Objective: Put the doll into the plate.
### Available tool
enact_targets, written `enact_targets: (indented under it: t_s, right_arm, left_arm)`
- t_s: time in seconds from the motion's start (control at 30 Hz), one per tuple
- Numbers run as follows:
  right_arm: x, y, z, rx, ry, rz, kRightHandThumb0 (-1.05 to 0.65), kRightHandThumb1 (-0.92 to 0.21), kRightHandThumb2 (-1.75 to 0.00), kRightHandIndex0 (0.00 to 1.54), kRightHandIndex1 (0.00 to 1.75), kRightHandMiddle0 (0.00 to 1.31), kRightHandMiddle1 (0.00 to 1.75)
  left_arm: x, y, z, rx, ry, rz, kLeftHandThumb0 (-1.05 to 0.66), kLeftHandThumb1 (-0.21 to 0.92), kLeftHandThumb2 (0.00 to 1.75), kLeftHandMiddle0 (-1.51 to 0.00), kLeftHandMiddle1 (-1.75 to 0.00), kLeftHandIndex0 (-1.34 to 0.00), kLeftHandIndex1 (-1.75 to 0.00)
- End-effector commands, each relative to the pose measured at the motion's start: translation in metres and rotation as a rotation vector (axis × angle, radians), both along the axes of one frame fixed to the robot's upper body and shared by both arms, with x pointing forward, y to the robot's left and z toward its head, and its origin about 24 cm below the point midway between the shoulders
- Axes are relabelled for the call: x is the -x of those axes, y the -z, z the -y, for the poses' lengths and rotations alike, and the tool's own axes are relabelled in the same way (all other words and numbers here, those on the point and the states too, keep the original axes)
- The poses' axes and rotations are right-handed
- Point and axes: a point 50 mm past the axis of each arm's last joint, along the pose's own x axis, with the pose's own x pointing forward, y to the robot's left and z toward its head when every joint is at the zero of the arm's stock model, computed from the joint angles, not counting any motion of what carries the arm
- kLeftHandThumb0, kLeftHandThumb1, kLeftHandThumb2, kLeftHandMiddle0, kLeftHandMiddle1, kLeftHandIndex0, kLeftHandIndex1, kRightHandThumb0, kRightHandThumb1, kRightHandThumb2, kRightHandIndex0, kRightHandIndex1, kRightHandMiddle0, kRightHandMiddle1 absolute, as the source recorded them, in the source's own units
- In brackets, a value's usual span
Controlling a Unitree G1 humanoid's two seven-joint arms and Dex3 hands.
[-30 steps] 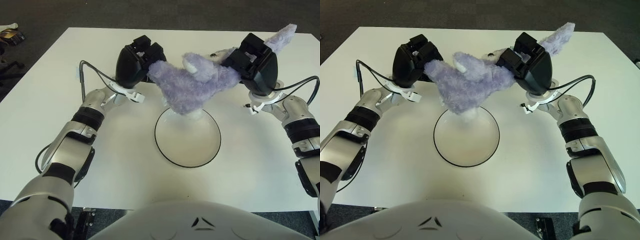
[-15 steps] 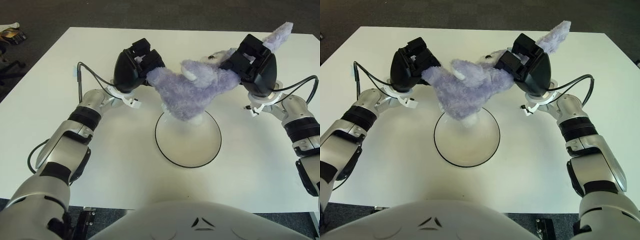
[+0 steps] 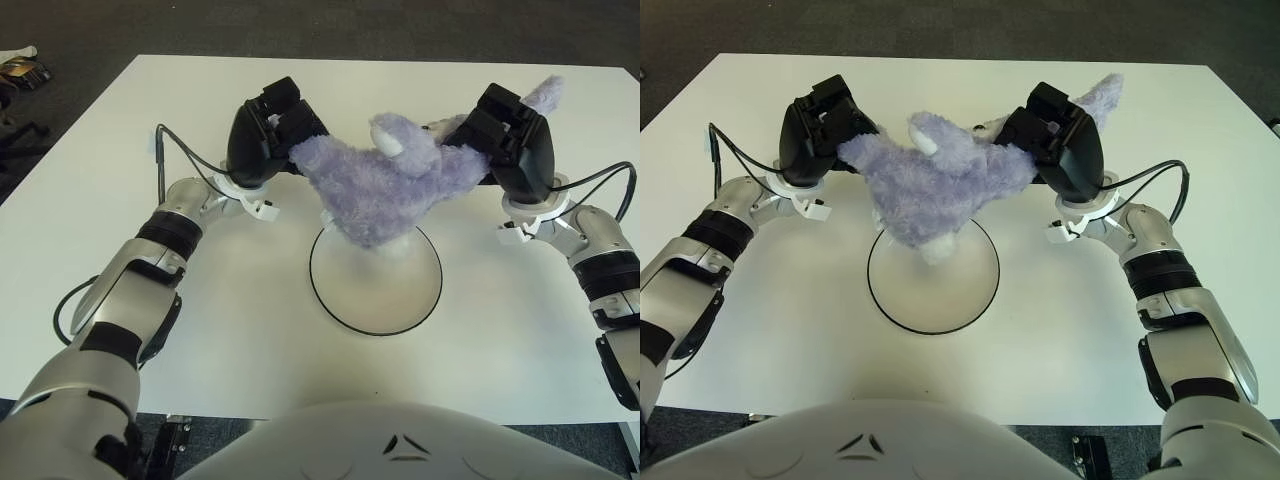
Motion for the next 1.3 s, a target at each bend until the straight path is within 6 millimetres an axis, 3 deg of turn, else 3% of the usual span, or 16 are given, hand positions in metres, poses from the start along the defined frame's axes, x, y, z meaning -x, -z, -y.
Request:
enact_targets:
  t_s: [0.0, 0.27, 0.4, 0.6, 0.83, 0.93, 1.07, 1.1, 1.17, 1.23, 1.27]
  right_arm:
    - [0.004, -0.005, -0.001, -0.046, -0.011, 0.054, 0.53, -0.16, -1.50, 0.73, 1.75, 0.92, 1.75]
    - [0.007, -0.004, 0.000, -0.085, 0.031, 0.174, 0.52, -0.18, -1.48, 0.72, 1.75, 0.89, 1.75]
    - [0.008, -0.003, 0.001, -0.076, 0.057, 0.238, 0.52, -0.18, -1.49, 0.72, 1.75, 0.91, 1.75]
    - [0.003, -0.007, -0.005, -0.058, 0.049, 0.309, 0.52, -0.17, -1.49, 0.72, 1.75, 0.92, 1.75]
    - [0.004, -0.005, -0.008, -0.129, -0.014, 0.172, 0.52, -0.17, -1.49, 0.73, 1.75, 0.89, 1.75]
    - [0.006, -0.003, -0.007, -0.142, -0.024, 0.113, 0.17, -0.10, -1.55, 0.79, 1.68, 0.68, 1.75]
    - [0.007, -0.003, -0.006, -0.151, -0.032, 0.072, 0.04, -0.08, -1.57, 0.80, 1.65, 0.62, 1.75]
    - [0.007, -0.003, -0.006, -0.154, -0.031, 0.078, 0.03, -0.08, -1.57, 0.80, 1.65, 0.61, 1.75]
    - [0.007, -0.004, -0.006, -0.161, -0.031, 0.087, 0.01, -0.08, -1.56, 0.79, 1.65, 0.60, 1.75]
    - [0.006, -0.005, -0.005, -0.166, -0.031, 0.091, 0.00, -0.08, -1.56, 0.78, 1.66, 0.60, 1.75]
    - [0.006, -0.005, -0.005, -0.171, -0.026, 0.092, 0.00, -0.08, -1.56, 0.78, 1.66, 0.59, 1.75]
  left_arm:
    - [0.004, -0.003, -0.003, 0.062, 0.005, 0.045, 0.00, 0.12, 1.54, -0.75, -1.72, -0.54, -1.75]
    - [0.008, -0.001, -0.004, 0.100, -0.063, 0.211, 0.00, 0.12, 1.45, -0.73, -1.75, -0.72, -1.45]
    - [0.008, -0.001, -0.004, 0.112, -0.082, 0.258, 0.00, 0.13, 1.43, -0.71, -1.75, -0.75, -1.41]
    - [0.009, 0.000, -0.003, 0.134, -0.080, 0.264, 0.00, 0.14, 1.43, -0.69, -1.75, -0.71, -1.48]
    - [0.010, 0.000, -0.001, 0.189, -0.008, 0.198, 0.00, 0.21, 1.41, -0.63, -1.68, -0.55, -1.72]
    - [0.011, 0.001, -0.001, 0.211, 0.012, 0.176, 0.00, 0.25, 1.34, -0.67, -1.57, -0.52, -1.74]
    - [0.011, 0.003, -0.001, 0.247, 0.069, 0.109, -0.01, 0.36, 1.17, -0.65, -1.45, -0.45, -1.74]
    - [0.009, 0.002, -0.001, 0.173, 0.032, 0.137, -0.01, 0.39, 1.14, -0.65, -1.43, -0.44, -1.74]
    - [0.005, -0.002, 0.000, 0.004, -0.060, 0.204, -0.01, 0.32, 1.26, -0.62, -1.57, -0.47, -1.75]
    - [0.003, -0.005, 0.000, -0.109, -0.130, 0.253, -0.01, 0.22, 1.37, -0.68, -1.66, -0.58, -1.63]
    - [0.013, 0.000, -0.002, -0.008, -0.013, 0.136, -0.01, 0.19, 1.39, -0.69, -1.67, -0.60, -1.61]
